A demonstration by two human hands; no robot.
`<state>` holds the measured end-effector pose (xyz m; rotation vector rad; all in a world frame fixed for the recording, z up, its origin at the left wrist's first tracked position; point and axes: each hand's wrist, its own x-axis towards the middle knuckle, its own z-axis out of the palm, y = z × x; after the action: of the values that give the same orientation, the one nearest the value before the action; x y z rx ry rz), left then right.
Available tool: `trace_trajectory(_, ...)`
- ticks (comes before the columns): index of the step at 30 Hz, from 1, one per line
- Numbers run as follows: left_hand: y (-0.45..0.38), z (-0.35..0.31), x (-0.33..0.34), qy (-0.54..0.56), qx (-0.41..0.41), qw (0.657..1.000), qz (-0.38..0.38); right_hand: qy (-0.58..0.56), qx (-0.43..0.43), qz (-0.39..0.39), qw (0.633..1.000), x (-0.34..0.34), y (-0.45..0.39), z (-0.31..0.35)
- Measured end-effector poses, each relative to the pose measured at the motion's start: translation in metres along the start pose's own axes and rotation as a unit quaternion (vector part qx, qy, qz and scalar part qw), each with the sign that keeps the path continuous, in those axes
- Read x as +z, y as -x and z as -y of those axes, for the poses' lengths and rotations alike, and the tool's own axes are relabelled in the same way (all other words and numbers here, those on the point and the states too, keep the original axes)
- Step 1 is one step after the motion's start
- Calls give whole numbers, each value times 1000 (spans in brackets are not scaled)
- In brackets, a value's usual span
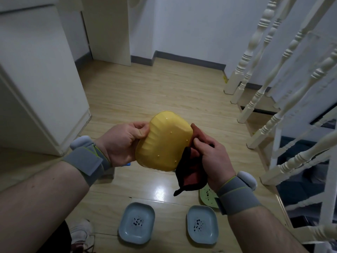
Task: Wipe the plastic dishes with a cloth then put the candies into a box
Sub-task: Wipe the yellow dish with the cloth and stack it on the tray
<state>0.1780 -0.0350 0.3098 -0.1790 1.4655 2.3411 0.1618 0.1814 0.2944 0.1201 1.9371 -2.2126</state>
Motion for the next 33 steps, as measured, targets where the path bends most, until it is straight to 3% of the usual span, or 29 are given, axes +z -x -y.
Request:
trace_trajectory(3, -1, 4, 3, -46, -14, 999, -12, 80, -33, 14, 996, 2, -1, -2)
trace_trajectory(7, -6, 17, 9, -93, -24, 993, -67, 235, -104, 63, 964, 11, 2, -11)
trace_trajectory(10, -12, 29, 14, -23, -31, 995, -89, 352, -195, 83, 912, 17, 6, -13)
trace_trajectory(15, -20, 31, 16, 144, -35, 983, -112, 506, -334, 92, 790, 33, 20, -33)
trace_trajectory(17, -21, 25, 8, 197, -33, 969, -148, 522, -357, 85, 770, 34, 22, -49)
trace_trajectory(20, -21, 19, 2, 216, -39, 967, -133, 499, -331, 56, 799, 24, 16, -61)
trace_trajectory(23, -17, 22, 6, 158, -22, 981, -109, 395, -188, -42, 898, 9, 1, -50)
trace_trajectory(24, -15, 25, 9, 135, -23, 985, -102, 368, -146, -67, 916, 6, -3, -45)
trace_trajectory(26, -13, 33, 13, 103, -36, 989, -98, 388, -153, -72, 906, 5, -5, -37)
trace_trajectory(31, -15, 32, 15, 121, -44, 987, -100, 486, -312, 34, 816, 36, 25, -39)
trace_trajectory(33, -17, 25, 12, 136, -26, 985, -103, 482, -316, 20, 817, 34, 22, -45)
